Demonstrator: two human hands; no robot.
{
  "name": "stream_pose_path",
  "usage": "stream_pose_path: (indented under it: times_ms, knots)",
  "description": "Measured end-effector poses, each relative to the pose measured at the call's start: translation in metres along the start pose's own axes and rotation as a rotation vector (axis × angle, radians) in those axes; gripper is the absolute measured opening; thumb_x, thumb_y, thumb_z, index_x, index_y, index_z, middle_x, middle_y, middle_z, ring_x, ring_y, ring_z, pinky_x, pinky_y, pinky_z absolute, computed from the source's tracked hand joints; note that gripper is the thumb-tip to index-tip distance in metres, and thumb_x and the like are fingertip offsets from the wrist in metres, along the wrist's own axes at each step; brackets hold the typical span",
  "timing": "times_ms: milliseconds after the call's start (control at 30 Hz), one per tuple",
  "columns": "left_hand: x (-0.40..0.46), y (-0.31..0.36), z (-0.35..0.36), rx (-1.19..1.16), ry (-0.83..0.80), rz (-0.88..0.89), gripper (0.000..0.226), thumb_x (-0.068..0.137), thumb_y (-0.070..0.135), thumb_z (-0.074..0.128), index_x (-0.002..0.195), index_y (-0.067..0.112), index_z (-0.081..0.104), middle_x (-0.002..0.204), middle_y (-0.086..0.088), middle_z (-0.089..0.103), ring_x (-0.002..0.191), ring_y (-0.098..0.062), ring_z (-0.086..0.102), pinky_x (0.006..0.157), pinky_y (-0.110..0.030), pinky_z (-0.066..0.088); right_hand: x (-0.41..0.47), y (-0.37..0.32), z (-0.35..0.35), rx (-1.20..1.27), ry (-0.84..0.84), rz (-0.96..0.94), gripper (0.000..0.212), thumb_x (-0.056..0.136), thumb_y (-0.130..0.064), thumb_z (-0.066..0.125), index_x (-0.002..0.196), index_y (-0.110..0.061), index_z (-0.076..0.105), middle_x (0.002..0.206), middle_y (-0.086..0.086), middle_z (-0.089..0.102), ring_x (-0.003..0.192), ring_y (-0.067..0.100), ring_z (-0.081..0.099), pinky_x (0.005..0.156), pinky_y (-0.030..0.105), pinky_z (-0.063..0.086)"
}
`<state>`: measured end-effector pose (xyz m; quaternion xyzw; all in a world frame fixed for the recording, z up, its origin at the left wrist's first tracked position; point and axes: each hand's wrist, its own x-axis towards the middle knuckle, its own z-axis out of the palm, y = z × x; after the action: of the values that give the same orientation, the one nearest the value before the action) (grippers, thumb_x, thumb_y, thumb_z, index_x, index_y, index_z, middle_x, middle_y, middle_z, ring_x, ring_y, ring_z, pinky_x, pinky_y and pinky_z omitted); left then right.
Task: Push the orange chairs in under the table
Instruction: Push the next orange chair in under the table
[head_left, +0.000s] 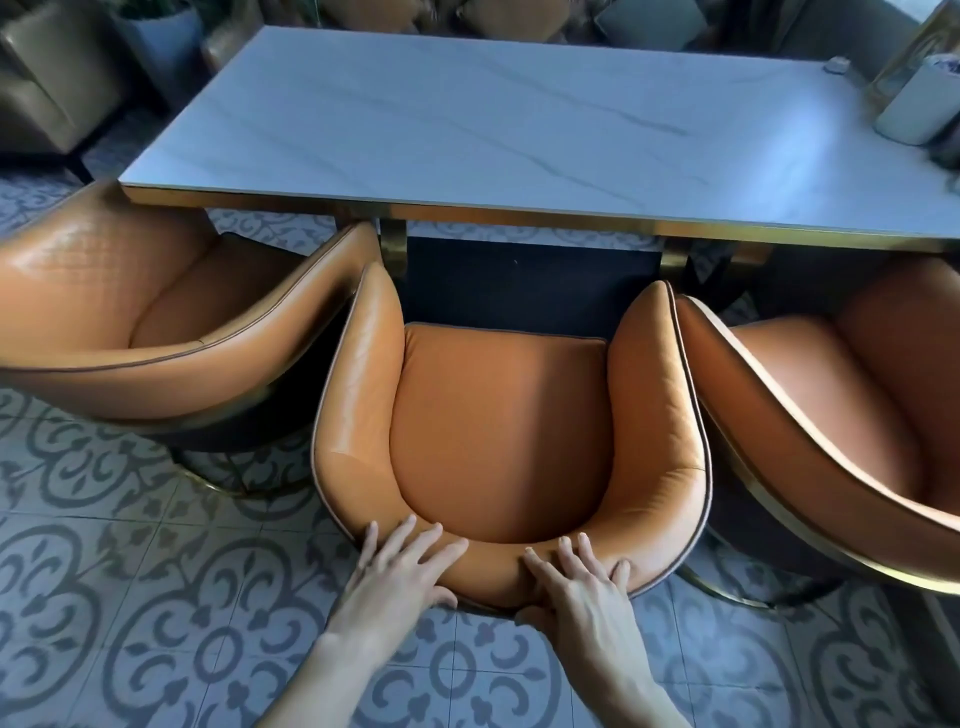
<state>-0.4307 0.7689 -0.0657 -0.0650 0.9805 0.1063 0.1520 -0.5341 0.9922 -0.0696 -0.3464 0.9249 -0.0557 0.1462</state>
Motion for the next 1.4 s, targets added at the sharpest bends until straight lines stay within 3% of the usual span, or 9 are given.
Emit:
stream_pose_path:
  times_ms: [133, 367, 933, 1133, 1233, 1333, 1400]
  knots:
    - [0.023, -0.011, -0.011, -0.069, 0.106, -0.034, 0.06, 0.086, 0.05, 0.062, 0.142, 0.039, 0.042, 0.15, 0.001, 0.046, 0.144, -0.03, 0.028, 0.114, -0.061, 0.017, 0.029, 0.001, -0.005, 0.029, 0.067, 0.005, 0.064, 0.069, -0.049, 0.089, 0.126, -0.031, 0.067, 0.121, 0.013, 0.067, 0.125, 0.041, 0.056, 0.08, 0.064, 0.045]
    - [0.087, -0.019, -0.041, -0.16, 0.107, -0.065, 0.058, 0.094, 0.047, 0.052, 0.148, 0.038, 0.031, 0.159, 0.002, 0.028, 0.149, -0.026, 0.007, 0.118, -0.056, 0.0, 0.093, 0.019, -0.032, 0.097, 0.108, 0.041, 0.063, 0.081, -0.05, 0.078, 0.138, -0.032, 0.061, 0.138, 0.011, 0.06, 0.139, 0.035, 0.041, 0.092, 0.056, 0.034]
    - [0.189, -0.063, -0.081, -0.182, 0.064, -0.088, 0.059, 0.091, 0.051, 0.056, 0.145, 0.043, 0.035, 0.156, 0.006, 0.034, 0.148, -0.022, 0.014, 0.119, -0.057, 0.004, 0.199, 0.033, -0.071, 0.185, 0.086, 0.083, 0.061, 0.087, -0.048, 0.074, 0.143, -0.029, 0.058, 0.14, 0.011, 0.057, 0.145, 0.034, 0.033, 0.1, 0.056, 0.029]
    - [0.195, -0.064, -0.085, -0.223, 0.051, -0.103, 0.057, 0.09, 0.05, 0.059, 0.143, 0.043, 0.038, 0.155, 0.007, 0.037, 0.147, -0.022, 0.016, 0.119, -0.057, 0.005, 0.204, 0.032, -0.076, 0.157, 0.056, 0.097, 0.064, 0.083, -0.047, 0.079, 0.141, -0.029, 0.06, 0.138, 0.009, 0.059, 0.141, 0.034, 0.037, 0.094, 0.054, 0.031]
    - [0.19, -0.056, -0.092, -0.232, 0.042, -0.126, 0.057, 0.092, 0.049, 0.058, 0.144, 0.043, 0.036, 0.157, 0.006, 0.033, 0.148, -0.022, 0.013, 0.119, -0.057, 0.005, 0.195, 0.024, -0.08, 0.073, 0.078, 0.108, 0.064, 0.087, -0.049, 0.074, 0.145, -0.033, 0.051, 0.141, 0.002, 0.053, 0.141, 0.03, 0.033, 0.1, 0.058, 0.036]
    - [0.17, -0.012, -0.138, -0.183, 0.133, -0.091, 0.059, 0.095, 0.048, 0.055, 0.148, 0.039, 0.03, 0.16, 0.004, 0.027, 0.149, -0.022, 0.01, 0.12, -0.054, 0.005, 0.147, 0.025, -0.132, -0.013, 0.155, 0.139, 0.068, 0.093, -0.049, 0.066, 0.152, -0.036, 0.034, 0.152, 0.005, 0.039, 0.142, 0.029, 0.026, 0.101, 0.058, 0.042]
    - [0.163, 0.018, -0.162, -0.204, 0.158, -0.076, 0.059, 0.096, 0.049, 0.053, 0.148, 0.035, 0.03, 0.16, 0.001, 0.026, 0.148, -0.023, 0.012, 0.12, -0.051, 0.008, 0.127, 0.042, -0.154, -0.01, 0.14, 0.162, 0.071, 0.092, -0.054, 0.064, 0.152, -0.035, 0.032, 0.152, 0.006, 0.037, 0.141, 0.029, 0.028, 0.102, 0.057, 0.042]
